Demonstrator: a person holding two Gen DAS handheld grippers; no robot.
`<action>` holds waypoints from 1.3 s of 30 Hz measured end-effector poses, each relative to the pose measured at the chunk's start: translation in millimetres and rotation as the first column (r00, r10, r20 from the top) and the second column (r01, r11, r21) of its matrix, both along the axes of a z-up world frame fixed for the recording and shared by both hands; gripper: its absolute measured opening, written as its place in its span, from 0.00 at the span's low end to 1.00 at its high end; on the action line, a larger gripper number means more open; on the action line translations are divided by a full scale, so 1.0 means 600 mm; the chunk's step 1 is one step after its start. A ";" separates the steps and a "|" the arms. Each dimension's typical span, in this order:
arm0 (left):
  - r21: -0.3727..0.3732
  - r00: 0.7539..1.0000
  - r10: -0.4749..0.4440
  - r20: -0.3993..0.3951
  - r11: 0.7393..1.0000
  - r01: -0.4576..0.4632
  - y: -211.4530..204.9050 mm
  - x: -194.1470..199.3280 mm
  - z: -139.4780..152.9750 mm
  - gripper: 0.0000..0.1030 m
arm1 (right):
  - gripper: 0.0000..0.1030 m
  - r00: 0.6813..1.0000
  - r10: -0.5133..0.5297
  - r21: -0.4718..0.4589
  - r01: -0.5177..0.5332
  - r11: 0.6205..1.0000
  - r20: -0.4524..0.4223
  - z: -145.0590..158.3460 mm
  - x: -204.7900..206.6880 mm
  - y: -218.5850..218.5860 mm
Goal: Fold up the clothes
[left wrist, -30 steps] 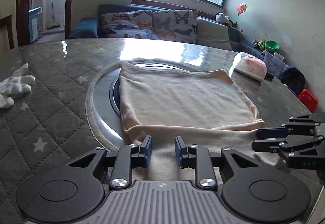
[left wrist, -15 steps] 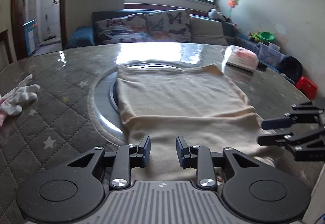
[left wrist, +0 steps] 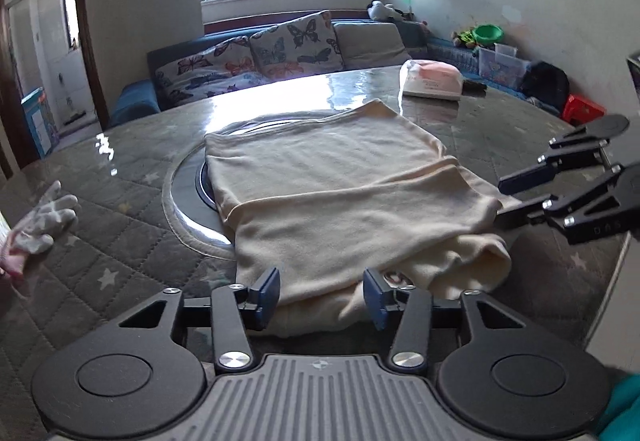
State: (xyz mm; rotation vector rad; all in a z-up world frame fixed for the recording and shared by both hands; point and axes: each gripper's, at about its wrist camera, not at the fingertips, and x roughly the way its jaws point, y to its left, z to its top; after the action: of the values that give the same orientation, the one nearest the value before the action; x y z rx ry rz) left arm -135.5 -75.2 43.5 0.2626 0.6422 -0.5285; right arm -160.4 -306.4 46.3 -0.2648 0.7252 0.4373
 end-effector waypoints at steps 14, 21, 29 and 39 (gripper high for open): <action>0.204 0.971 -0.200 0.133 0.964 0.171 -0.067 -0.047 -0.050 0.36 | 0.51 0.997 0.077 -0.103 -0.078 0.992 -0.010 -0.019 -0.047 0.011; 0.143 0.964 -0.202 0.171 0.973 0.179 -0.065 -0.026 -0.026 0.11 | 0.56 0.992 0.123 -0.142 -0.116 0.983 0.042 -0.022 -0.047 0.025; 0.020 0.977 -0.173 0.122 0.985 0.172 -0.057 0.045 0.004 0.10 | 0.56 0.973 0.195 -0.189 -0.170 0.967 0.123 -0.032 -0.015 0.053; 0.017 0.981 -0.177 0.084 0.984 0.176 -0.048 0.062 -0.008 0.10 | 0.46 0.964 0.201 -0.188 -0.168 0.968 0.174 -0.023 0.030 0.068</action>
State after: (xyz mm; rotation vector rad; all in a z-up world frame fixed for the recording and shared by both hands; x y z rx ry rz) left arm -98.5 -104.1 38.6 0.3516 0.5408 -0.6811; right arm -142.2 -265.7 32.6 -0.5340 0.5503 0.5196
